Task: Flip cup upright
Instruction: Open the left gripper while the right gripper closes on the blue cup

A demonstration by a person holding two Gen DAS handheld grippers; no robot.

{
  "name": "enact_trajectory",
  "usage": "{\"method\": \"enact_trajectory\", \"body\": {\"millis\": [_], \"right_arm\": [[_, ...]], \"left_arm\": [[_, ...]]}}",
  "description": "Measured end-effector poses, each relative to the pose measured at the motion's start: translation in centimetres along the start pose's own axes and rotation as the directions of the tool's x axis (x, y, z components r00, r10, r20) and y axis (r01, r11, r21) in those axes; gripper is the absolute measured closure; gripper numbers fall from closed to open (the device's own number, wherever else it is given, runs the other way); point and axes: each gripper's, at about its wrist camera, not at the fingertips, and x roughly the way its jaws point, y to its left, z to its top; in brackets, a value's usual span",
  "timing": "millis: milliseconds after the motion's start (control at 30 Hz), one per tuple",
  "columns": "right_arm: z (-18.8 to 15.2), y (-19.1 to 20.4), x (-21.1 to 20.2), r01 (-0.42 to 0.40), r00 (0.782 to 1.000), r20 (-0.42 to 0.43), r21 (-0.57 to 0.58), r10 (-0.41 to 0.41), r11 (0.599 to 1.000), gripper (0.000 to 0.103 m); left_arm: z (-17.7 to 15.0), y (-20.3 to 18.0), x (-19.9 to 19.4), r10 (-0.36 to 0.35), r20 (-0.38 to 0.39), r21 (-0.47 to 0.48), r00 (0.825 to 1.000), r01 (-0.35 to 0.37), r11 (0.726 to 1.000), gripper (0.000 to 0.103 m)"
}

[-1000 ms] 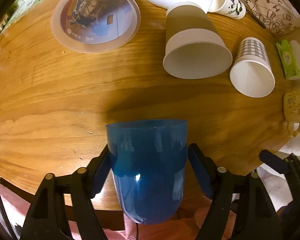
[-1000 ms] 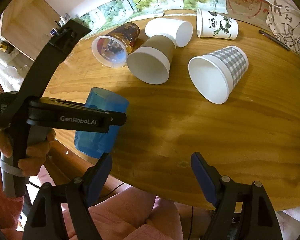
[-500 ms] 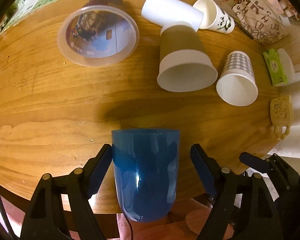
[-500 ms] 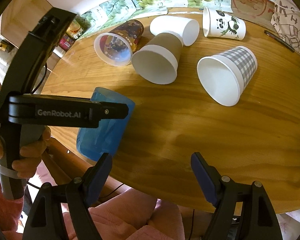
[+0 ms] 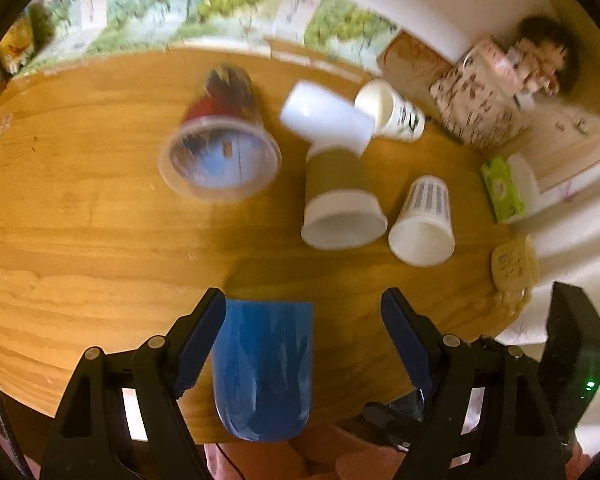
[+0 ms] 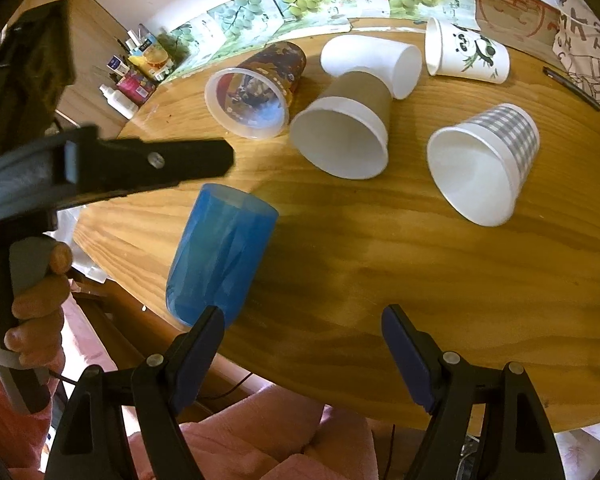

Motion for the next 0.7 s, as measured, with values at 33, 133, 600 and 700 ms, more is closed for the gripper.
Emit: {"method": "enact_trajectory", "body": {"millis": [33, 133, 600, 700], "right_arm": [[0.1, 0.2, 0.1, -0.003, 1.0, 0.002, 0.001, 0.003, 1.0, 0.021], [0.4, 0.6, 0.4, -0.015, 1.0, 0.007, 0.008, 0.015, 1.0, 0.021], [2.2, 3.2, 2.3, -0.012, 1.0, 0.027, 0.024, 0.011, 1.0, 0.021], [2.7, 3.6, 2.9, -0.007, 1.0, 0.03, 0.042, 0.006, 0.999, 0.021]], "left_arm": [[0.0, 0.2, -0.5, 0.004, 0.025, 0.001, 1.0, -0.004, 1.0, 0.02], [0.2, 0.7, -2.0, 0.029, 0.119, -0.011, 0.992, -0.028, 1.0, 0.02], [-2.4, 3.5, -7.0, 0.222, 0.412, -0.104, 0.884, -0.197, 0.975, 0.02], [-3.2, 3.7, -7.8, 0.248, 0.447, -0.115, 0.859, -0.22, 0.969, 0.02]]}}
